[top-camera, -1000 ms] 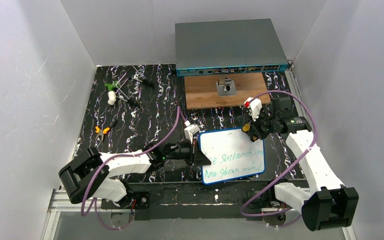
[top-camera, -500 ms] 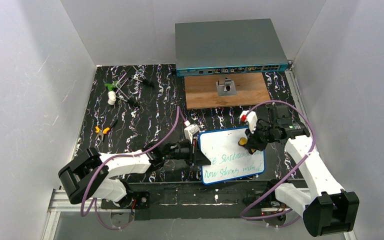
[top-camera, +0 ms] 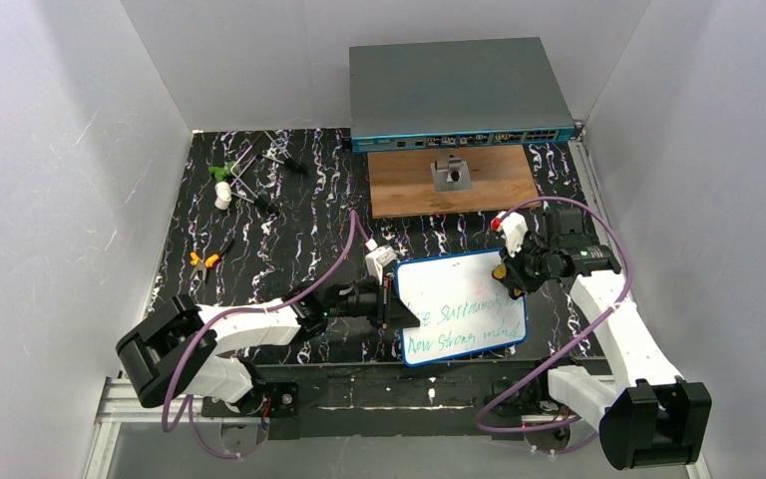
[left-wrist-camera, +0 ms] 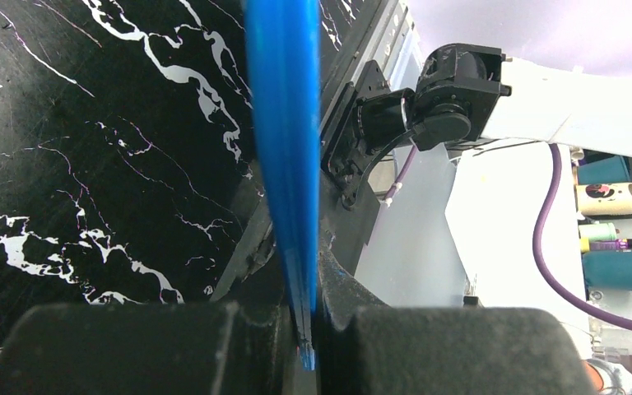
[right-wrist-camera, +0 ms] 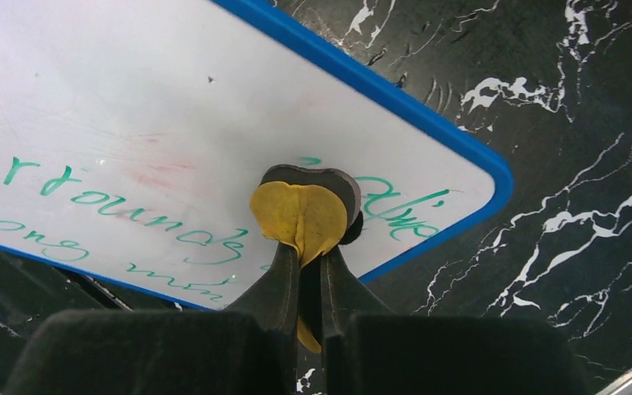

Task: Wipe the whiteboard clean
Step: Erase the whiteboard at the center of the board.

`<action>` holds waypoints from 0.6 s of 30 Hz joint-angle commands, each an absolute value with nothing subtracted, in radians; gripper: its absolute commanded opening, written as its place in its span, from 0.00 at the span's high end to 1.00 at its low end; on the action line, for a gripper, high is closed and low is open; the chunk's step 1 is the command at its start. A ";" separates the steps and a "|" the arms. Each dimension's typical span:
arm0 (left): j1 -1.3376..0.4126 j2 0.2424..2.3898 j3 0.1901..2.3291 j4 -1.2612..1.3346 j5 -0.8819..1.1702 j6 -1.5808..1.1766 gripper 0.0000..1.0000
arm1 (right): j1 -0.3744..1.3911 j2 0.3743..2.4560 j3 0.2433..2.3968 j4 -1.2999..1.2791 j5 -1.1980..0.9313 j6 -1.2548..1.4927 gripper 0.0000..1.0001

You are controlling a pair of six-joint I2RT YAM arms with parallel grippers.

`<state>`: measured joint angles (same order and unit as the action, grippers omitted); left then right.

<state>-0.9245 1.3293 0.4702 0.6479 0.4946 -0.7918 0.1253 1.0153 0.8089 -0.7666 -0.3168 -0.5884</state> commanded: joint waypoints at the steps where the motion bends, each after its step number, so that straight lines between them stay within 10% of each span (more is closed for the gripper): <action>1: -0.919 1.274 0.479 0.742 0.530 -0.755 1.00 | 0.126 1.027 0.780 -0.850 -0.420 -0.661 0.99; 7: -0.919 1.285 0.477 0.757 0.536 -0.765 1.00 | 0.144 1.032 0.860 -0.854 -0.580 -0.628 0.99; 18: -0.919 1.279 0.466 0.768 0.537 -0.770 1.00 | 0.083 1.090 0.908 -0.723 -0.264 -0.528 0.99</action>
